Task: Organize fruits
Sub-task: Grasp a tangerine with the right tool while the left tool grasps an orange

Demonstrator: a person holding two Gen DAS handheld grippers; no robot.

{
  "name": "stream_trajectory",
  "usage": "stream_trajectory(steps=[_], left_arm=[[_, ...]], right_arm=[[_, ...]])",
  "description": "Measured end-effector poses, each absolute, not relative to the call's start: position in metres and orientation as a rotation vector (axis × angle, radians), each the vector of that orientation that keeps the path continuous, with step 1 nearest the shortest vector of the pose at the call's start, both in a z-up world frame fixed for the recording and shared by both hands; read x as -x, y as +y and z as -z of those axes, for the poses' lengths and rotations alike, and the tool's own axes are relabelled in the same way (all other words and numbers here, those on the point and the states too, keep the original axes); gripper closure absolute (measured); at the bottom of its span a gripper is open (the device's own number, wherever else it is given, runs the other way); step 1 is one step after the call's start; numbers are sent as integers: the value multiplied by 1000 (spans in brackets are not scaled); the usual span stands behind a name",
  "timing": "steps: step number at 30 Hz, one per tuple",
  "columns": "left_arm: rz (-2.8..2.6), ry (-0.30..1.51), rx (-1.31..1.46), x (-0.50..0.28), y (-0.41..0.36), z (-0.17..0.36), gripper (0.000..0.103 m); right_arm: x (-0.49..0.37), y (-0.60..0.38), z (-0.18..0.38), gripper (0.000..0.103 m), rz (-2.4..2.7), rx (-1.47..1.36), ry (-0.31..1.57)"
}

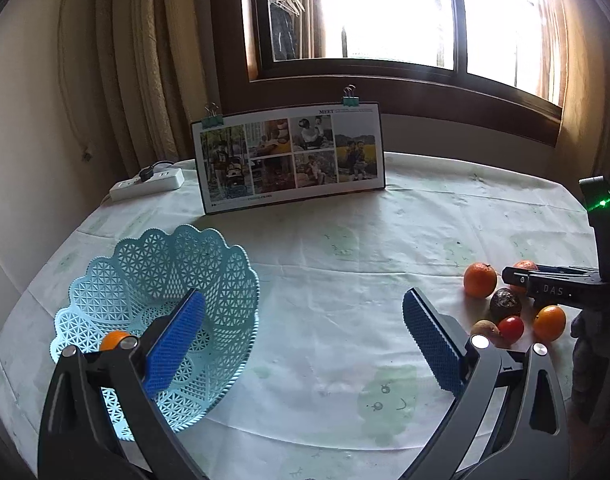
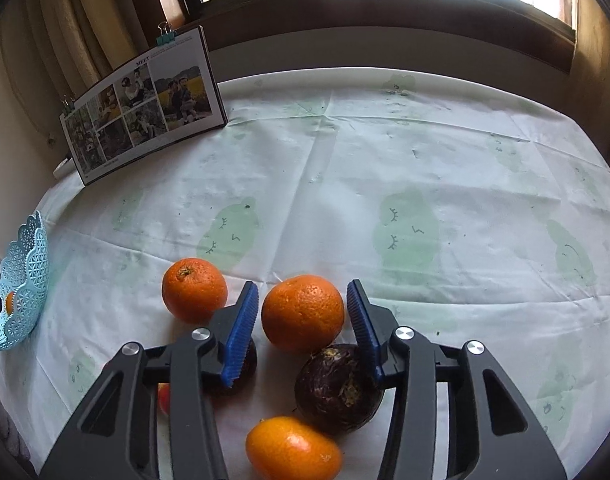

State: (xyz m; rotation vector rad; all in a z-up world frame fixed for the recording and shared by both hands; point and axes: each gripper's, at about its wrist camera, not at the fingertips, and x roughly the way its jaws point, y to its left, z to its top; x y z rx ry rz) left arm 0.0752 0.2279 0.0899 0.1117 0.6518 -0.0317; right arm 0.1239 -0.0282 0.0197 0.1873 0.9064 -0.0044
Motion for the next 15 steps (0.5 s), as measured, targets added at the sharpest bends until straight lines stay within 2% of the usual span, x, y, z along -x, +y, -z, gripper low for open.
stream_trajectory(steps=[2,15], left_arm=[[52,668,-112,-80,221,-88,3],[245,786,-134,-114,155,-69,3]], right_arm=[[-123,-30,-21,64,-6,-198,907],[-107,-55,-47,64,33,-251,789]])
